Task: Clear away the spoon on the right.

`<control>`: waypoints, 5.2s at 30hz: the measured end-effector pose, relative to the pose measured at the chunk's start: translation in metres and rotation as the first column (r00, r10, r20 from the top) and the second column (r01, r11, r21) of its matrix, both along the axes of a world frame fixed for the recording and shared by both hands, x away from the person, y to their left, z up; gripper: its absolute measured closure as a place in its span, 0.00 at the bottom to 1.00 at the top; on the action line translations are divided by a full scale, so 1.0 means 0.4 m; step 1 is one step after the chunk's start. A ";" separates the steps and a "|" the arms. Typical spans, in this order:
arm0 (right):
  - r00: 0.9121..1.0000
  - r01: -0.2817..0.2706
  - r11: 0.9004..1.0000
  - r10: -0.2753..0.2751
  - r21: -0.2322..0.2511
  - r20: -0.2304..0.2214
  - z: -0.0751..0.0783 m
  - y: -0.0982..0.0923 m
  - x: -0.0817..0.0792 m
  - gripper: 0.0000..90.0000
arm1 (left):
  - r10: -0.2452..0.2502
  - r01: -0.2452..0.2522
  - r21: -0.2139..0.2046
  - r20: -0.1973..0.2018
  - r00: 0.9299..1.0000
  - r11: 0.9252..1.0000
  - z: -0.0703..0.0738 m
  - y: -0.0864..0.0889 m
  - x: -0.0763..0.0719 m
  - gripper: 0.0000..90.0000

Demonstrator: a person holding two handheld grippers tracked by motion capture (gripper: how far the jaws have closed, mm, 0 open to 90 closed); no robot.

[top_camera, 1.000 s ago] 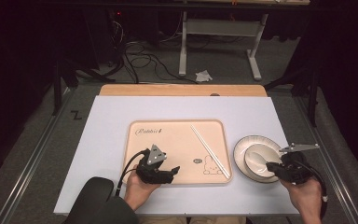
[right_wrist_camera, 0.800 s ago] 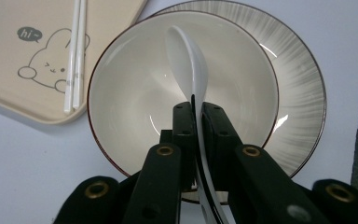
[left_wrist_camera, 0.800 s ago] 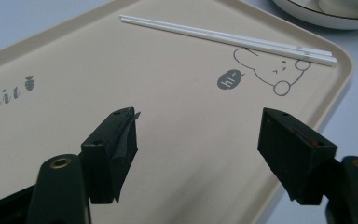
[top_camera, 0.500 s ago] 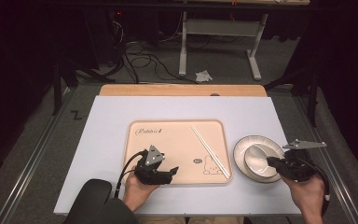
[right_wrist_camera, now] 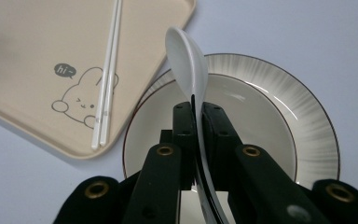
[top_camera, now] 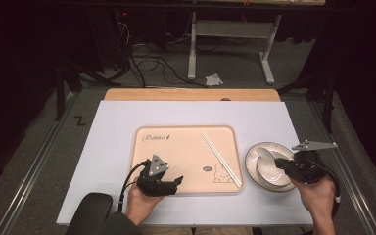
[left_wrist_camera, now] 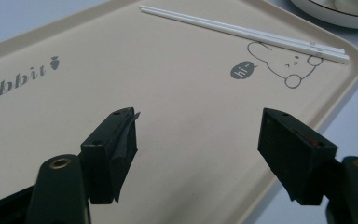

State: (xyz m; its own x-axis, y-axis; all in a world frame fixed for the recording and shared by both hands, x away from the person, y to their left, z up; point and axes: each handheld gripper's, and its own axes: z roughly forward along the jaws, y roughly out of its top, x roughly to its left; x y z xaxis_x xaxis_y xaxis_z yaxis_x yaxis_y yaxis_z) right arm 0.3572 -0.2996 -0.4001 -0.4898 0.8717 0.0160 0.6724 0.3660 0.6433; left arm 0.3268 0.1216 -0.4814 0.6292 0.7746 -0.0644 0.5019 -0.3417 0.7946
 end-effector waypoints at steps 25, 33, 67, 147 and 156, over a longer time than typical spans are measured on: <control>0.991 -0.132 0.991 0.132 0.027 0.006 -0.007 0.108 0.085 0.95 | 0.111 -0.110 0.009 -0.029 0.993 0.994 -0.001 0.059 -0.039 0.31; 0.986 -0.168 0.986 0.168 0.024 -0.007 -0.022 0.150 0.116 0.95 | 0.150 -0.150 0.009 -0.030 0.988 0.989 -0.001 0.075 -0.054 0.31; 0.986 -0.130 0.984 0.115 -0.123 -0.125 -0.071 0.284 0.228 0.95 | 0.112 -0.112 0.009 -0.032 0.993 0.994 0.000 0.060 -0.025 0.31; 0.970 -0.079 0.958 0.011 -0.277 -0.242 -0.175 0.380 0.337 0.73 | 0.208 -0.208 0.011 -0.015 0.978 0.978 -0.002 0.102 -0.071 0.31; 0.979 -0.102 0.971 0.059 -0.217 -0.195 -0.145 0.358 0.308 0.68 | 0.195 -0.195 0.014 -0.018 0.981 0.981 -0.002 0.097 -0.066 0.31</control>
State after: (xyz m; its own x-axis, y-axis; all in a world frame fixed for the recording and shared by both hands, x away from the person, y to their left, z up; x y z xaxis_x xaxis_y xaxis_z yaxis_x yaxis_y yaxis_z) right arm 0.4804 -0.1562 -0.4581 -0.5653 0.8211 -0.0788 0.7346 0.5445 0.4049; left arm 0.3003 0.1604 -0.4820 0.4650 0.8830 -0.0644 0.5748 -0.2457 0.7805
